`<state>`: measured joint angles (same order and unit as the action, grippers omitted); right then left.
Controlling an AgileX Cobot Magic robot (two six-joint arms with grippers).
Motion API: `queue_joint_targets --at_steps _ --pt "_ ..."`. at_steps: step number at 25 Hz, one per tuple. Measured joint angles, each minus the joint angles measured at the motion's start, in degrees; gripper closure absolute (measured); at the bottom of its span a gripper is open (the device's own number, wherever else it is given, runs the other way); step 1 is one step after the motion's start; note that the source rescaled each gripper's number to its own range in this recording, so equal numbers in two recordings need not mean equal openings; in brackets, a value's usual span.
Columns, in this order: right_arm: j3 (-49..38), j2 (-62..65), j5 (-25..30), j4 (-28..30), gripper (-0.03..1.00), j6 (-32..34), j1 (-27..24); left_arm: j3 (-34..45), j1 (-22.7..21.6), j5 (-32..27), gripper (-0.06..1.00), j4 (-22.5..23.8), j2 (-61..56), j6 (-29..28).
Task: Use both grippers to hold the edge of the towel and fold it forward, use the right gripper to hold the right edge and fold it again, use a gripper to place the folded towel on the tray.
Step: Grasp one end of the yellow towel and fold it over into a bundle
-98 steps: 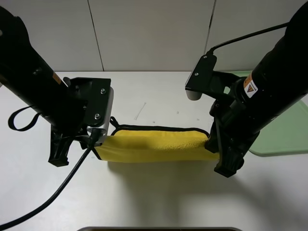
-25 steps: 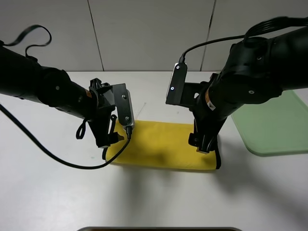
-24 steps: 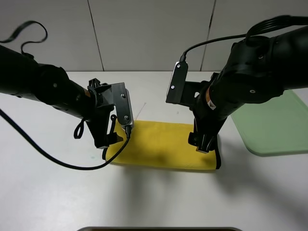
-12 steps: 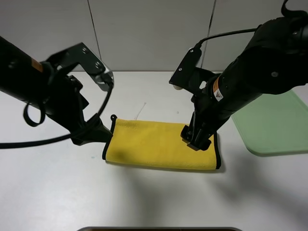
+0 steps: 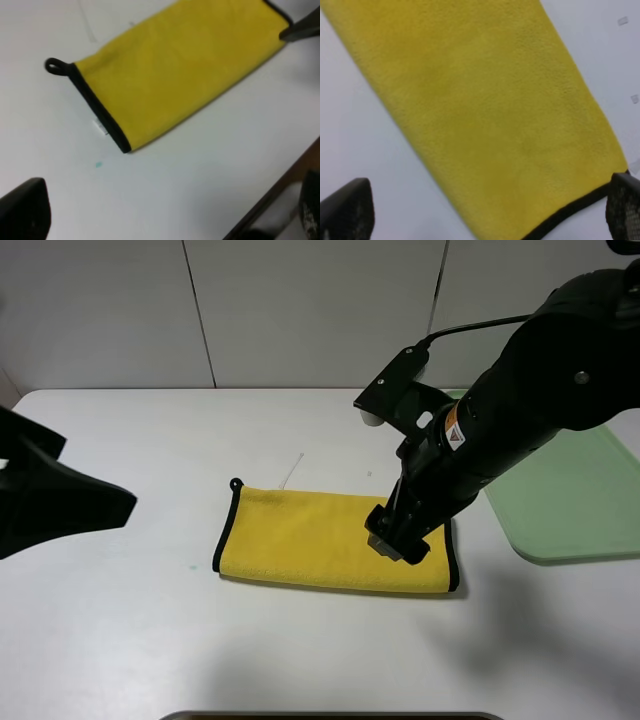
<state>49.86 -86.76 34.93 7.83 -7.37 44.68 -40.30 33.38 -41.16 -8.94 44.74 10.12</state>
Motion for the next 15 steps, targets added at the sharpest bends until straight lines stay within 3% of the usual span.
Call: queue_joint_targets --at_steps 9,15 --pt "0.0 0.0 0.0 -0.75 -0.03 0.0 0.0 8.09 0.0 -4.02 -0.06 10.97 -23.97 -16.11" --pt "0.0 0.0 0.0 -0.75 -0.03 0.0 0.0 8.51 0.0 -10.75 -0.06 14.93 -36.5 -18.34"
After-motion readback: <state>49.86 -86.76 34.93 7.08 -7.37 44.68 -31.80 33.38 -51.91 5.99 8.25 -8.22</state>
